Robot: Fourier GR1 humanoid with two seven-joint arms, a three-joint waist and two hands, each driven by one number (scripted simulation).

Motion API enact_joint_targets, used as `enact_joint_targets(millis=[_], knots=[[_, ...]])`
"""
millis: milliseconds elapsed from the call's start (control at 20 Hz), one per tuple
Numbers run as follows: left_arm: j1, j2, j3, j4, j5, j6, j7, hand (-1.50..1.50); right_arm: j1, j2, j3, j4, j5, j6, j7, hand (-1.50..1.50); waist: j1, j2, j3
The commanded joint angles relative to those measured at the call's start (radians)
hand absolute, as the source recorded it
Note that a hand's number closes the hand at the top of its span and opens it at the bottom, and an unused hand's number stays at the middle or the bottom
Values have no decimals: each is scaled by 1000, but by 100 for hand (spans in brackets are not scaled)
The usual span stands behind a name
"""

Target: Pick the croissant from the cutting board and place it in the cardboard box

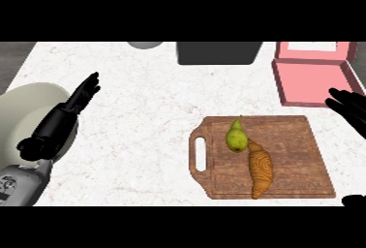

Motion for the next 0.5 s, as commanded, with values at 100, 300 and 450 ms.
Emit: enact_joint_targets(millis=[100, 300, 450], knots=[[1, 2, 19, 17, -1, -26, -17, 0, -43, -112, 126, -164, 81, 201, 278, -150, 20, 3, -3], [-38, -40, -12, 16, -31, -18, 3, 0, -137, -65, 283, -222, 102, 320, 472, -150, 41, 8, -2], [-31, -53, -28, 25, -45, -29, -10, 0, -203, -24, 387, -215, 157, 400, 609, -150, 49, 9, -3]])
